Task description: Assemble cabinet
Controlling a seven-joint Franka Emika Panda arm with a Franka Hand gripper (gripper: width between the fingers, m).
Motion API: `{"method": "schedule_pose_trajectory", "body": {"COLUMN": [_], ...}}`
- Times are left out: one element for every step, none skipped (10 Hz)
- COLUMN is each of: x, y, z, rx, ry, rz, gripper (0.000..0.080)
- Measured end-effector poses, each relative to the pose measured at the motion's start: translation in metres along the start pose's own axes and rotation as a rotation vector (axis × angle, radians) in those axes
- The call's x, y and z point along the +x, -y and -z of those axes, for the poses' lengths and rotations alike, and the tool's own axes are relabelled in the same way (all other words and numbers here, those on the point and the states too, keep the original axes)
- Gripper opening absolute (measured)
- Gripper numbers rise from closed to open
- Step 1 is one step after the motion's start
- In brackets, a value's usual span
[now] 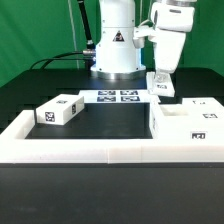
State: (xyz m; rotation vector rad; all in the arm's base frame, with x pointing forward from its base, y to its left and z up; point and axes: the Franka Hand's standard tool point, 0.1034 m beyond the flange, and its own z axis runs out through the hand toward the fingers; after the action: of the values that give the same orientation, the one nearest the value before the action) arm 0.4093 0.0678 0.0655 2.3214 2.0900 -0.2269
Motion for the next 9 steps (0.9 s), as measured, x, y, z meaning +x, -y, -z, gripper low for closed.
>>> {"method": "schedule_pose_trajectory", "body": {"x": [0.001,0.0,0.001,-0.001,-0.003,-0.007,-0.007,-0.007,-0.005], "y": [0.001,-0.002,-0.005,-0.008,-0.013,-0.019,-0.021,-0.021,-0.021], "z": [-0.001,0.001,0.002,0.003,0.003,0.002,0.001,0.001,0.001], "rx": [-0.004,-0.006,-0.021,-0.019,-0.026,-0.024,-0.031,-0.03,-0.047], "ry": [-0.005,-0.004,-0.012,-0.01,-0.014,-0.013,-0.018,-0.018,-0.029], "rz": [0.002,0.002,0.0,0.011,0.012,0.023,0.021,0.022,0.018], "gripper": [0.0072,0.0072,0.0072,0.0072,0.0072,0.0072,0.0072,0.0072,0.0072]}}
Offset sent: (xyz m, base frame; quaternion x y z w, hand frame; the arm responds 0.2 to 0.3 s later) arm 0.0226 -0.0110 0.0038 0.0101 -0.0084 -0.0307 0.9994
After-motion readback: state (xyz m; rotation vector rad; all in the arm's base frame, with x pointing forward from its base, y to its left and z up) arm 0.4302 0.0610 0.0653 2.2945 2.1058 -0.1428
